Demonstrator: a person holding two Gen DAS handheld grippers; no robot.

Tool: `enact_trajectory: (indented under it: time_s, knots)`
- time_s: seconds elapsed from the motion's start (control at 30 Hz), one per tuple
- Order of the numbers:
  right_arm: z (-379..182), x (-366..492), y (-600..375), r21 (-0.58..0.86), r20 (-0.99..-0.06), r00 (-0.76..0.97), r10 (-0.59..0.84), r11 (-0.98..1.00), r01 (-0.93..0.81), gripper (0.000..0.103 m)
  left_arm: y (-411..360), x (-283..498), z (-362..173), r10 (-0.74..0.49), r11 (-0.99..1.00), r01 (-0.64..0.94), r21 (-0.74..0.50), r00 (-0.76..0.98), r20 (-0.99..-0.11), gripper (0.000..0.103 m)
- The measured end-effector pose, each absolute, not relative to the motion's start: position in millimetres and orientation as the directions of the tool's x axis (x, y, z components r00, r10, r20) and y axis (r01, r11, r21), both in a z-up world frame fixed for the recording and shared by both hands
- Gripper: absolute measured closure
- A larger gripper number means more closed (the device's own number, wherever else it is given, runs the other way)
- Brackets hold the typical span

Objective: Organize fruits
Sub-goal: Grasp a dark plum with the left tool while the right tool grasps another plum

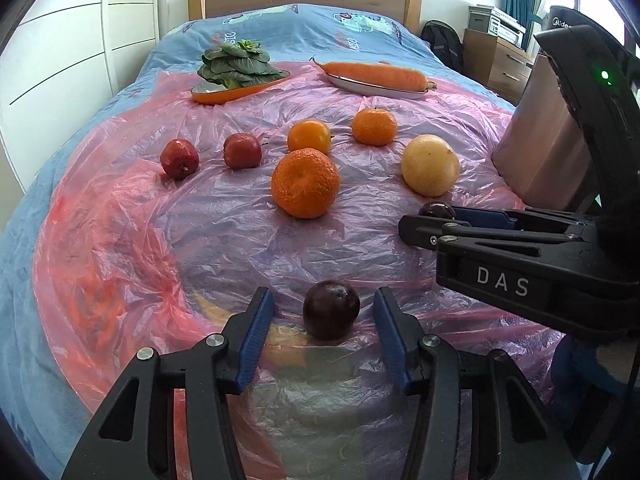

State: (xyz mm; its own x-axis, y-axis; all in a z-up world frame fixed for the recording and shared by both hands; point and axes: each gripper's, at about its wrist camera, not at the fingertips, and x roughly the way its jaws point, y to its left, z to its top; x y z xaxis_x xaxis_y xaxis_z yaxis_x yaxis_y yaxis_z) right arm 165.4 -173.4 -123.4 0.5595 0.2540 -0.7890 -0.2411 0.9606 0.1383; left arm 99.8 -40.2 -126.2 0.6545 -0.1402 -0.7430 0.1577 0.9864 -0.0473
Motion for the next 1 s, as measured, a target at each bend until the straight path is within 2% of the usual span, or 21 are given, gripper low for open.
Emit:
enact_trajectory:
  time_s: [0.1,0.17,0.23,0.67,1.0]
  knots:
    - [-124.4,164.4,-174.9,0.142,-0.782,0.567,0.256,0.961,-0.238,0.08,-39.8,99.6,-127.8,-0.155,0.984,0.166,-0.06,0.65,-0.744,0.064]
    - [-125.0,163.9,-176.8,0.142,-0.779,0.572,0.255,0.961,-0.235,0.094,-39.6,99.4,-128.4,-0.161,0.983,0.169,-0.065,0.649,-0.744,0.067]
    - [-125.2,163.2,-177.7,0.14,-0.778,0.575,0.254,0.962,-0.235,0.097,-39.2,99.7,-128.8,-0.167,0.982,0.172,-0.071,0.646,-0.744,0.068]
    - [-125.8,156.9,-170.4,0.082,-0.769,0.596,0.231,0.96,-0.266,0.103,-39.8,96.1,-128.8,-0.181,0.979,0.189,-0.074,0.649,-0.739,0.079]
    - [-125.9,155.8,-169.7,0.082,-0.767,0.599,0.232,0.96,-0.267,0.103,-40.6,95.9,-129.2,-0.183,0.978,0.194,-0.072,0.65,-0.737,0.08]
